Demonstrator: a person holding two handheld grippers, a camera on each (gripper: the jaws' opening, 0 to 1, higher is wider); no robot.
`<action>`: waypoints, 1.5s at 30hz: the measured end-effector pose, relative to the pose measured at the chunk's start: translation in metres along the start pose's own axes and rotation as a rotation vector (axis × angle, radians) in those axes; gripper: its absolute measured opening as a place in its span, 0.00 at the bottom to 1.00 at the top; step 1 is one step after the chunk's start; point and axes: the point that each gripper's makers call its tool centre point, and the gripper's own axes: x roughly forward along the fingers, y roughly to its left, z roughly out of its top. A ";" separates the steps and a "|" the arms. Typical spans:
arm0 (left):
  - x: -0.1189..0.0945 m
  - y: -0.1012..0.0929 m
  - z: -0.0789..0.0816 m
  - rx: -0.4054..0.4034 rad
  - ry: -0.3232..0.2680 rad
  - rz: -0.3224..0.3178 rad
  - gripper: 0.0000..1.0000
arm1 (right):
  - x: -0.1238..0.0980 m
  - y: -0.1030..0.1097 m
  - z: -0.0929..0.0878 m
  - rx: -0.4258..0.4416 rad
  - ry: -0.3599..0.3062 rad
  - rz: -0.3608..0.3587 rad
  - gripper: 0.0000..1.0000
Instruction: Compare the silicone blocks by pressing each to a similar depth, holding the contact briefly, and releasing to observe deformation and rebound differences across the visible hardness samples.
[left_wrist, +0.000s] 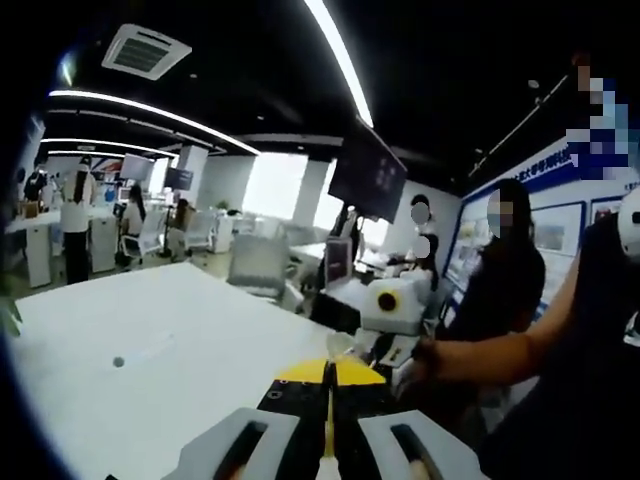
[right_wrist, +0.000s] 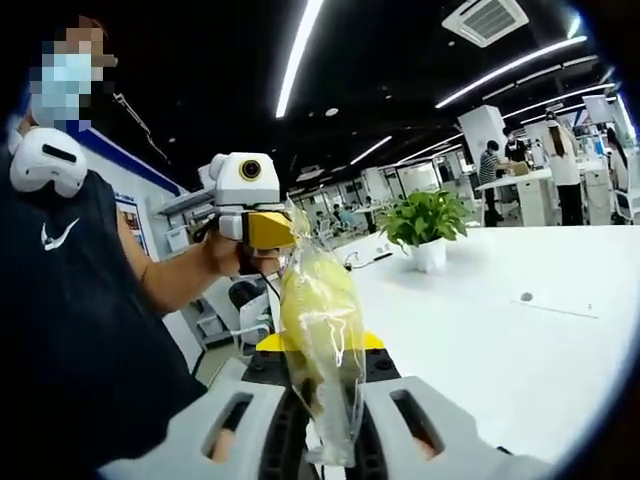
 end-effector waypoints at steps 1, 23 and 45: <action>0.000 0.000 0.000 0.000 0.001 0.000 0.00 | 0.000 0.000 0.000 -0.001 0.001 -0.003 0.02; -0.001 -0.002 -0.004 -0.018 0.014 -0.002 0.00 | -0.001 0.002 -0.004 -0.005 0.030 -0.002 0.00; 0.001 -0.003 0.008 -0.014 -0.017 0.008 0.00 | -0.001 -0.002 0.007 -0.004 -0.036 -0.008 0.04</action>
